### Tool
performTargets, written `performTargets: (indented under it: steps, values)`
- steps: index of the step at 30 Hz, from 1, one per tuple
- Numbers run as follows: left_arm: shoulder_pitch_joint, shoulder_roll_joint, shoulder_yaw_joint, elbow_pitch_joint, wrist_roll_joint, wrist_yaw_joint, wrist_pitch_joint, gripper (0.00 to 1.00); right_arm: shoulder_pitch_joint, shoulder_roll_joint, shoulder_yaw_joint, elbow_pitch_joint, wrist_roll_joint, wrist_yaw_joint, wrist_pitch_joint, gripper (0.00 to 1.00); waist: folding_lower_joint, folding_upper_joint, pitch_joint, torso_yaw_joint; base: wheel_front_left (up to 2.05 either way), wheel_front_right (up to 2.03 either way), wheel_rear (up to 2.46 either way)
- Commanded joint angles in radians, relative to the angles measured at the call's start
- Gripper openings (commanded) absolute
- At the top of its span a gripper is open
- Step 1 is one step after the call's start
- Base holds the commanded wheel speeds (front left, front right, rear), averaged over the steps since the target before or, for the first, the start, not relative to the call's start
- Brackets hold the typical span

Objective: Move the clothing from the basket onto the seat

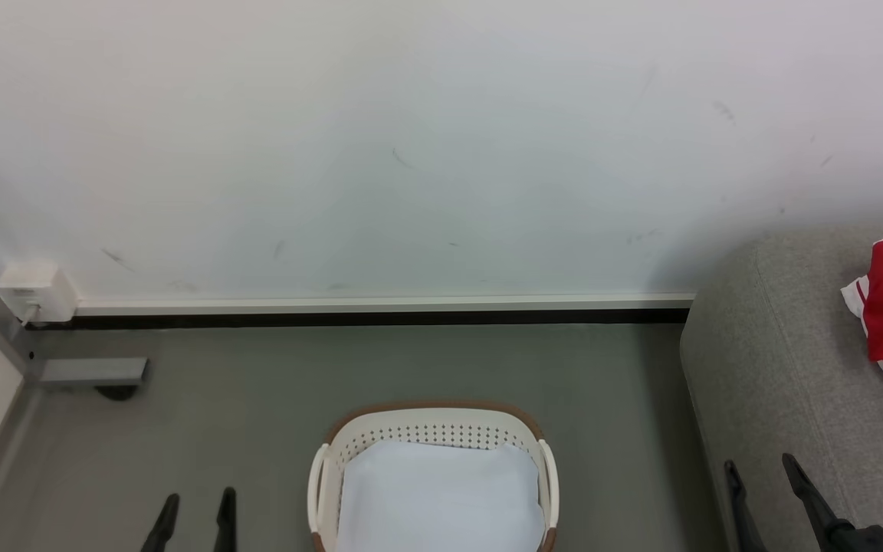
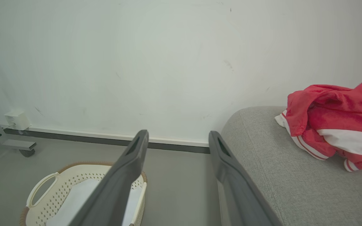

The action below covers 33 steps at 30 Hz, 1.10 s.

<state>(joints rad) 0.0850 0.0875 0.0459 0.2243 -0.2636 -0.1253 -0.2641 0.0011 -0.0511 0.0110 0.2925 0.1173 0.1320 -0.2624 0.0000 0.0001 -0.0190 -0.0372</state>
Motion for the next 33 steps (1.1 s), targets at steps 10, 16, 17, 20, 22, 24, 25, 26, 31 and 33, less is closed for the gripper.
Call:
performTargets:
  steps: [10, 16, 17, 20, 22, 24, 25, 26, 31, 33]
  values:
    - [0.007, -0.015, -0.02, 0.044, -0.028, -0.001, 0.01, 0.0, 0.009, 0.004, 0.005, 0.042, 0.033, 0.0, 0.015, 0.0, 0.0, -0.0001, 0.0, 0.0, 0.0, 0.0, 0.0]
    - [-0.011, -0.017, -0.011, 0.042, -0.139, -0.002, 0.042, 0.0, -0.002, 0.003, -0.006, 0.034, 0.156, 0.0, 0.046, 0.0, 0.0, -0.0001, 0.001, 0.002, 0.0, 0.0, 0.0]
    - [-0.013, -0.017, -0.01, 0.042, -0.156, -0.002, 0.047, 0.0, -0.003, 0.003, -0.008, 0.032, 0.175, 0.0, 0.05, 0.0, 0.0, -0.0001, 0.001, 0.002, 0.0, 0.0, 0.0]
    - [-0.021, -0.018, -0.007, 0.04, -0.208, -0.002, 0.061, 0.0, -0.008, 0.003, -0.013, 0.028, 0.233, 0.0, 0.064, 0.0, 0.0, -0.0001, 0.002, 0.003, 0.0, 0.0, 0.0]
    - [-0.027, -0.019, -0.005, 0.039, -0.242, -0.002, 0.07, 0.0, -0.011, 0.003, -0.016, 0.025, 0.27, 0.0, 0.074, 0.0, 0.0, -0.0001, 0.002, 0.004, 0.0, 0.0, 0.0]
    - [-0.032, -0.019, -0.002, 0.038, -0.275, -0.002, 0.08, 0.0, -0.015, 0.003, -0.019, 0.023, 0.307, 0.0, 0.082, 0.0, 0.0, -0.0001, 0.002, 0.004, 0.0, 0.0, 0.0]
    - [-0.034, -0.019, -0.002, 0.038, -0.291, -0.002, 0.084, 0.0, -0.016, 0.003, -0.021, 0.021, 0.324, 0.0, 0.087, 0.0, 0.0, -0.0001, 0.002, 0.004, 0.0, 0.0, 0.0]
    - [-0.037, -0.02, 0.0, 0.037, -0.307, -0.002, 0.088, 0.0, -0.018, 0.003, -0.022, 0.02, 0.342, 0.0, 0.091, 0.0, 0.0, -0.0001, 0.003, 0.005, 0.0, 0.0, 0.0]
    - [-0.049, -0.021, 0.004, 0.035, -0.385, -0.003, 0.109, 0.0, -0.025, 0.002, -0.03, 0.015, 0.427, 0.0, 0.112, 0.0, 0.0, -0.0001, 0.004, 0.006, 0.0, 0.0, 0.0]
    - [-0.051, -0.021, 0.005, 0.035, -0.399, -0.003, 0.114, 0.0, -0.027, 0.002, -0.032, 0.013, 0.444, 0.0, 0.116, 0.0, 0.0, -0.0001, 0.004, 0.007, 0.0, 0.0, 0.0]
